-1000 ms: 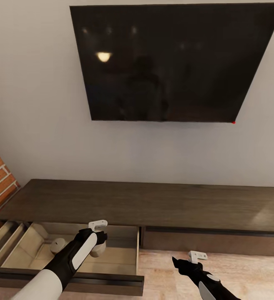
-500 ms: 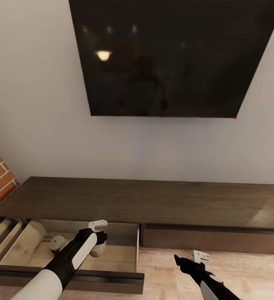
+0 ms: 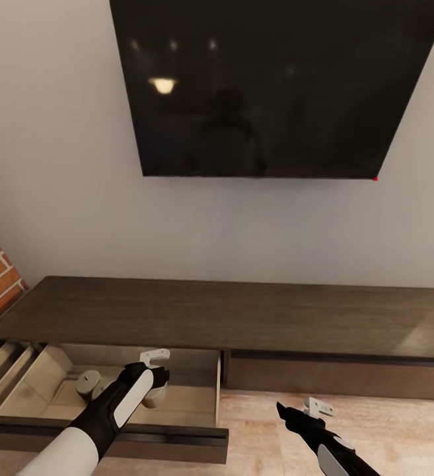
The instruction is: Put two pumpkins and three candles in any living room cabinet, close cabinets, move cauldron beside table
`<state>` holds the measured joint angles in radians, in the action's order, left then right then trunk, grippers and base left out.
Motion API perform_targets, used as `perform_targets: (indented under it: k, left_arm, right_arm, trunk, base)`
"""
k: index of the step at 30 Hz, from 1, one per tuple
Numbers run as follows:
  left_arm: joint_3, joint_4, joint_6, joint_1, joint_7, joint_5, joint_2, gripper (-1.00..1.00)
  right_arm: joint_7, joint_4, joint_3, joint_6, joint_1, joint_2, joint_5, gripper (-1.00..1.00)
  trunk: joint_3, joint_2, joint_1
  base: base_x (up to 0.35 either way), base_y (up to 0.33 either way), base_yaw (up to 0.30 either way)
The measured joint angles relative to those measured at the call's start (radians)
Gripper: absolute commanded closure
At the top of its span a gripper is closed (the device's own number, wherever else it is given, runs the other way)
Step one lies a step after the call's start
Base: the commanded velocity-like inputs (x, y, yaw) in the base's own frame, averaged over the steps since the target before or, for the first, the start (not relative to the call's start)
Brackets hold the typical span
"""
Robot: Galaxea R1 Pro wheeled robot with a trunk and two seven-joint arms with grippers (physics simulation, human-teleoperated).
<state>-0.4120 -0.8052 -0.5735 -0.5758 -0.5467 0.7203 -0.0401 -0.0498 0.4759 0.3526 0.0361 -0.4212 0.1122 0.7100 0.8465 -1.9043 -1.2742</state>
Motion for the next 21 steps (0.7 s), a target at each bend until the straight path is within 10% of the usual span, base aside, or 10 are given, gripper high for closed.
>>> perform_targets:
  k: [21]
  left_arm:
    - [0.003, 0.0, 0.0, 0.0, 0.0, 0.001, 0.001, 1.0]
  right_arm:
    - [0.004, 0.0, 0.003, 0.0, 0.0, -0.002, -0.003, -1.0]
  trunk:
    - [0.066, -0.147, -0.081]
  base:
    - [0.0, 0.0, 0.0]
